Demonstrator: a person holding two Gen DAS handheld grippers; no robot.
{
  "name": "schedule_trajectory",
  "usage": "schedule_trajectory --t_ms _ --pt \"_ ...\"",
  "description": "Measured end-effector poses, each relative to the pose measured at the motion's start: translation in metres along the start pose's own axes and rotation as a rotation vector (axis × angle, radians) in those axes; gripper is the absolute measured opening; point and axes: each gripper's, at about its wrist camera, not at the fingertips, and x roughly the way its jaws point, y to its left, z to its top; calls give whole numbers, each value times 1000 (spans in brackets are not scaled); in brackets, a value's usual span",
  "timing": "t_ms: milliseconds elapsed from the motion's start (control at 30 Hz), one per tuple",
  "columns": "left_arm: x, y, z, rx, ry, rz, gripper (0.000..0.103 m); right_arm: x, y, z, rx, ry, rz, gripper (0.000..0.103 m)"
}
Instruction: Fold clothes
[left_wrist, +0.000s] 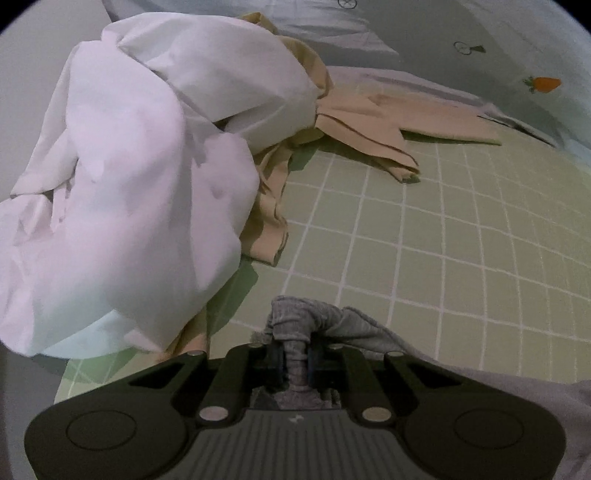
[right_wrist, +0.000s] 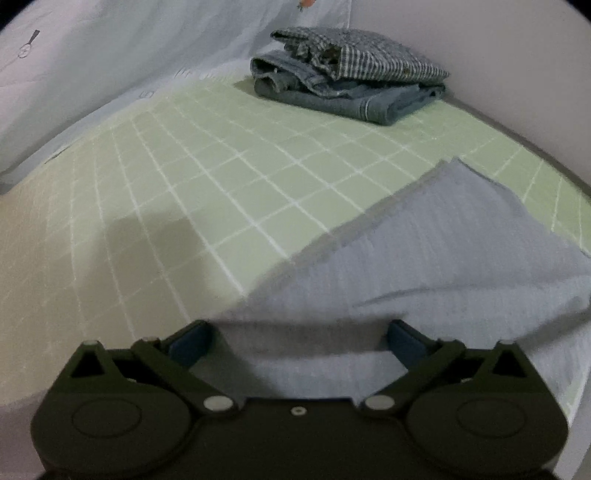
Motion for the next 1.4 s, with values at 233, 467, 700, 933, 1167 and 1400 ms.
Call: schedule_trajectory --t_ms 233,467,700,933,1167,1400 --pt "5 1 12 -60 4 -29 30 15 10 21 4 5 -26 103" --pt "-57 28 -26 -141 -73 -15 80 -27 17 3 -6 -55 8 103" --pt "-72 40 -79 -191 54 -84 80 -74 36 -45 -114 -66 132 103" --pt "-67 36 -120 -265 127 -87 66 -86 43 -69 -177 -24 189 103" --pt "-90 42 -95 -158 15 -76 22 -94 34 -80 -175 -8 190 103" --pt "-100 78 -67 -224 -57 41 22 -100 19 -91 -160 -10 168 103"
